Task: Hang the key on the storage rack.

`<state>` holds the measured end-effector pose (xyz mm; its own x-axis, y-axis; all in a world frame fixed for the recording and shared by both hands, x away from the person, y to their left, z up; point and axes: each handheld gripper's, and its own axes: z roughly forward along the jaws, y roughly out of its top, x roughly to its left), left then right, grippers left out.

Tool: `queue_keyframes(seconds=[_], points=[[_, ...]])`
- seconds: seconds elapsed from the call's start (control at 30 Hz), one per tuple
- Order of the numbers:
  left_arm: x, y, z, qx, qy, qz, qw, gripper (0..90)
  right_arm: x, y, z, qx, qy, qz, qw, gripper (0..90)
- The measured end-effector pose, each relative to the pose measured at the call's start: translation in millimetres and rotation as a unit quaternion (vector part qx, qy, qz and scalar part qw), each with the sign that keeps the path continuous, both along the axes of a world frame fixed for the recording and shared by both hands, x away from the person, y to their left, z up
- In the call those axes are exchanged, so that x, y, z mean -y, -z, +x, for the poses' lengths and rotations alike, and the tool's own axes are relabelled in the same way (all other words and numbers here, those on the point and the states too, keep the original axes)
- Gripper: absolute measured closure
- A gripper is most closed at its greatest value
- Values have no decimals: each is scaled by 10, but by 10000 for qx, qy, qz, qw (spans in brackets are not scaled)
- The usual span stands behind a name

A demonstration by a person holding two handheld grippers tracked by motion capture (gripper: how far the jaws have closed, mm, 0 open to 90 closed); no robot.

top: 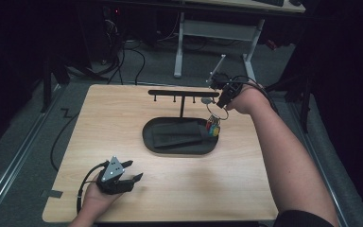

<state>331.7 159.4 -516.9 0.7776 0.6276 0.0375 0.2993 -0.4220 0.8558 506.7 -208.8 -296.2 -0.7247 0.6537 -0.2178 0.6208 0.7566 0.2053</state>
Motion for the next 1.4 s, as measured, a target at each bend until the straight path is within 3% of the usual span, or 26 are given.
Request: queue_keyframes(seconds=[0.4,0.83,0.87,0.97,1.23,1.4], points=[[4,6,12,21,4,59,10000,382,29,73,199,-63,104,-77,9999,877],[12,6,1,46,35,114,9999,384,11,164,269,118,190,-66,9997,869],[12,7,2,45,35,118,9999,384,15,171,283,175,91,-89,9998,867],[11,8,8,34,49,132,9999,384,19,169,295,242,194,-117,9995,835],[19,8,19,44,52,132,9999,383,30,97,227,516,276,44,9983,786],[26,10,20,28,63,136,9999,381,98,74,114,674,424,216,9966,682]])
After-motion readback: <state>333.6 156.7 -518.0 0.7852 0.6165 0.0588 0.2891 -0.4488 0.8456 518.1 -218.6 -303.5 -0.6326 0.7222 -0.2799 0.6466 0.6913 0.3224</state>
